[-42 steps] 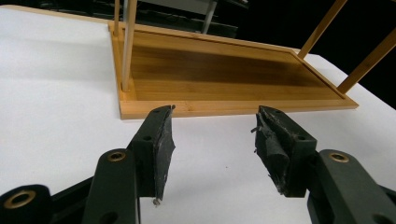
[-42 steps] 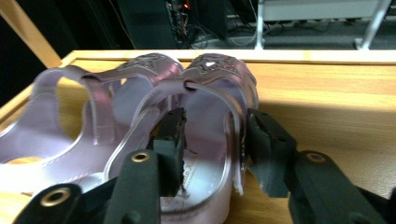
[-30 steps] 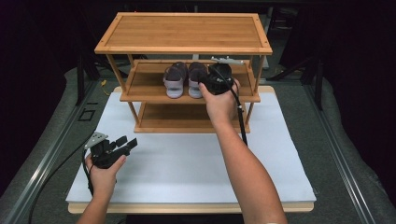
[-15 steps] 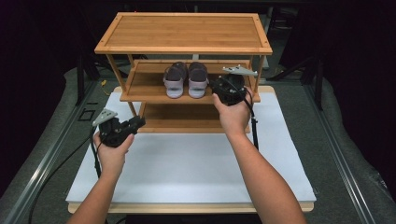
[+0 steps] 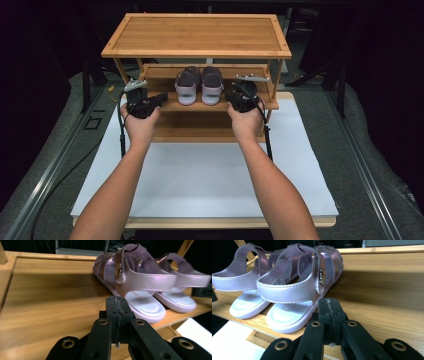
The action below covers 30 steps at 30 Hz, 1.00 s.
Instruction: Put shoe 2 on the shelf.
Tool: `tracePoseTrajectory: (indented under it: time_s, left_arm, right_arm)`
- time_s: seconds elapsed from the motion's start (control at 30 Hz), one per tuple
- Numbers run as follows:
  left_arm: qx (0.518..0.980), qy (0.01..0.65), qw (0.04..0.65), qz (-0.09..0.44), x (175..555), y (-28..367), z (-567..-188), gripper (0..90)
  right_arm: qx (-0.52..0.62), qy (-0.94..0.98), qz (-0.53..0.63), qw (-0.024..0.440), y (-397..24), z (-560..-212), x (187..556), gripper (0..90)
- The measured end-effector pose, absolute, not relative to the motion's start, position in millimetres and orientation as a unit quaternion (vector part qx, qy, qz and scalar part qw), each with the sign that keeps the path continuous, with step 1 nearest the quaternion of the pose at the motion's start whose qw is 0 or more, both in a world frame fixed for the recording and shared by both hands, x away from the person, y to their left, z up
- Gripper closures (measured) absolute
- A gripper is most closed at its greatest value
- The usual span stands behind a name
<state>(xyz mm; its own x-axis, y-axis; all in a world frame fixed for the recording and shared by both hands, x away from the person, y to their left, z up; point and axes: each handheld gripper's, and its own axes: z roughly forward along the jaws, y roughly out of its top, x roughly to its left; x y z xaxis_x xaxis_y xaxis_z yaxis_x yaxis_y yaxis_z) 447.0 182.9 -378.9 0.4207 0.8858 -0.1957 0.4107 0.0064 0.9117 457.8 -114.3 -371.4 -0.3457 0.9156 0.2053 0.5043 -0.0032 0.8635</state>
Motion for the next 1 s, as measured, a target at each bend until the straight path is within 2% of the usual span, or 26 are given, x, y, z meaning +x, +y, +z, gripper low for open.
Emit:
tracePoseTrajectory:
  time_s: [0.17,0.23,0.33,0.5,0.77,1.0]
  left_arm:
    - [0.669,0.494,0.509,0.221,458.5,171.3,-384.0,90.0]
    - [0.670,0.497,0.509,0.213,461.5,166.8,-386.5,90.0]
    - [0.669,0.490,0.514,0.218,461.0,159.5,-386.0,90.0]
    - [0.674,0.489,0.512,0.209,462.2,152.2,-384.0,90.0]
    - [0.678,0.494,0.497,0.220,464.8,145.1,-379.9,90.0]
    - [0.683,0.488,0.502,0.210,470.7,144.0,-380.1,90.0]
  right_arm:
    - [0.526,0.673,0.475,0.213,-110.9,-375.0,460.7,90.0]
    - [0.537,0.666,0.465,0.227,-106.9,-377.0,462.8,90.0]
    - [0.531,0.672,0.470,0.214,-103.5,-379.4,464.5,90.0]
    - [0.536,0.670,0.459,0.229,-94.4,-382.5,465.6,90.0]
    - [0.532,0.675,0.464,0.216,-91.3,-382.1,467.1,90.0]
    - [0.536,0.679,0.441,0.238,-88.9,-378.2,473.5,90.0]
